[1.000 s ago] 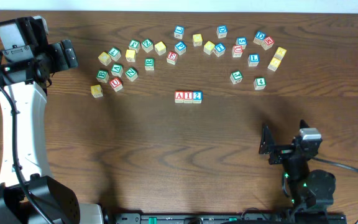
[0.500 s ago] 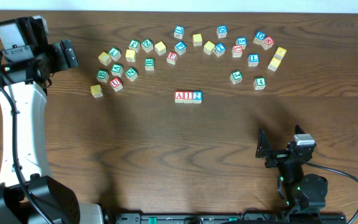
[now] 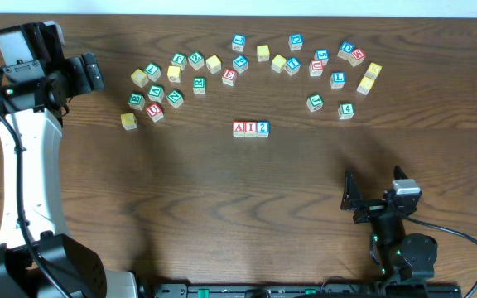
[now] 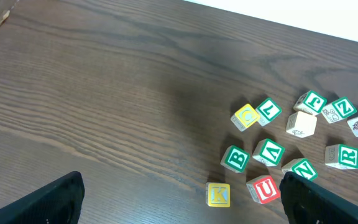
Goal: Spell out AI2
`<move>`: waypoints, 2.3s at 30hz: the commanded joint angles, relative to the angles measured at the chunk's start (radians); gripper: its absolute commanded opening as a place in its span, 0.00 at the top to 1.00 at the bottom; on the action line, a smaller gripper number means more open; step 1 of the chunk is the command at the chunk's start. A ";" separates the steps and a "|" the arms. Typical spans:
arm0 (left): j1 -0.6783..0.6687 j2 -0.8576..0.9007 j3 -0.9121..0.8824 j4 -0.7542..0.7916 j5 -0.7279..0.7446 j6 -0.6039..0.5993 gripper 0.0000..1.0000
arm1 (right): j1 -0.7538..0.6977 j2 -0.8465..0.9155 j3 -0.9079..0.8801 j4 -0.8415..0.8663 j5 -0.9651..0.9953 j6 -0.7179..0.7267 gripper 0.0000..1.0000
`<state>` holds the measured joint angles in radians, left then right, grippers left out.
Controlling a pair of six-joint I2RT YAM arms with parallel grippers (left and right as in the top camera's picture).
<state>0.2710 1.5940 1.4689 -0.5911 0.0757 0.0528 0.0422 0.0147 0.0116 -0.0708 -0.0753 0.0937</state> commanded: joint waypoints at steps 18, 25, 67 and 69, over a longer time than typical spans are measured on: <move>-0.002 -0.006 0.023 0.000 -0.002 0.006 0.01 | 0.009 -0.008 -0.005 0.001 -0.003 -0.013 0.01; -0.002 -0.006 0.023 0.000 -0.002 0.006 0.01 | 0.009 -0.008 -0.005 0.001 -0.003 -0.013 0.01; -0.085 -1.337 -1.295 0.661 0.017 0.100 0.01 | 0.009 -0.008 -0.005 0.001 -0.003 -0.013 0.01; -0.094 -1.382 -1.340 0.661 0.017 0.134 0.01 | 0.009 -0.008 -0.005 0.001 -0.003 -0.013 0.01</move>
<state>0.1921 0.2771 0.1856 0.0624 0.0834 0.1078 0.0425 0.0128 0.0101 -0.0696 -0.0753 0.0937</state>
